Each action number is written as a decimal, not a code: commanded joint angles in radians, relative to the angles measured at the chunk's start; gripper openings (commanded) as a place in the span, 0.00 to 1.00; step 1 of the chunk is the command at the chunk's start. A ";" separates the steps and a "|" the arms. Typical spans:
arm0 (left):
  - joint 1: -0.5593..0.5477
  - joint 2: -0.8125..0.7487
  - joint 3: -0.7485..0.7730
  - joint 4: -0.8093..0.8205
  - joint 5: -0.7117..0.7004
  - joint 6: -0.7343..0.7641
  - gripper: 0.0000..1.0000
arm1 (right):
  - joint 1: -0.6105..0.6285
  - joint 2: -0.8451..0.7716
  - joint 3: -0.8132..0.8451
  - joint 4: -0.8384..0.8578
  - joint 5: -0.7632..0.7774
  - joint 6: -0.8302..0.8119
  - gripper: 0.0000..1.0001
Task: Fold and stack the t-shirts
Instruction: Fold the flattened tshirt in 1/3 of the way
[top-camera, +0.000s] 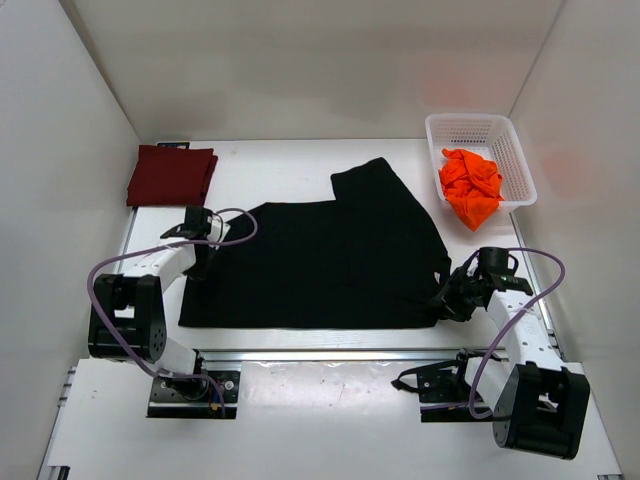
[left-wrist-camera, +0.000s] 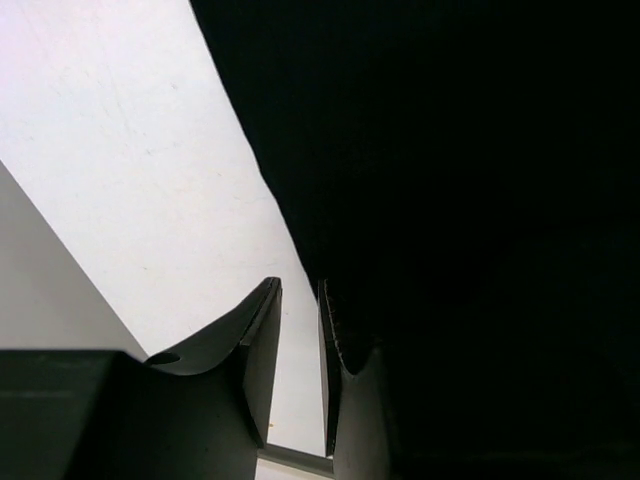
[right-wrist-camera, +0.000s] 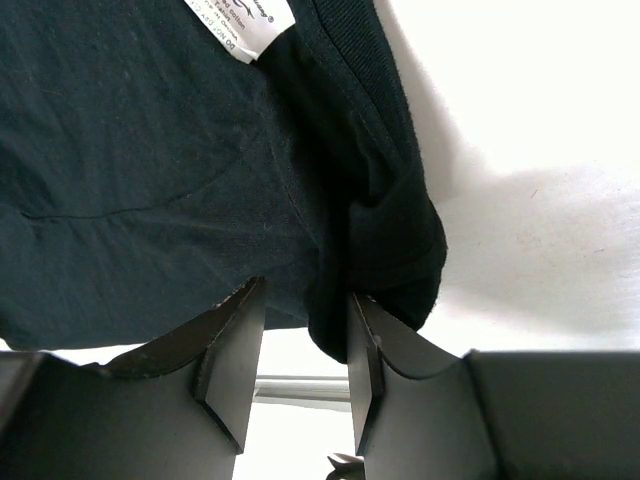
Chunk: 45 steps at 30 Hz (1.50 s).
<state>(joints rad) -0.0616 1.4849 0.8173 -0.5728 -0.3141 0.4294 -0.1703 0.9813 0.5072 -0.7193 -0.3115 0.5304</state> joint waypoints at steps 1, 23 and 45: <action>-0.013 -0.055 -0.044 0.048 0.012 0.011 0.33 | 0.002 -0.020 0.013 0.004 0.009 0.006 0.34; -0.208 -0.176 -0.135 -0.127 0.309 0.057 0.33 | 0.161 -0.132 0.138 0.095 0.026 -0.018 0.34; -0.251 -0.092 -0.113 -0.171 0.297 0.009 0.29 | 0.765 0.409 0.347 0.636 -0.043 0.107 0.00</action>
<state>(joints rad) -0.3107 1.3777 0.6857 -0.7261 -0.0349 0.4442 0.4995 1.2934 0.8112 -0.2409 -0.3389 0.5903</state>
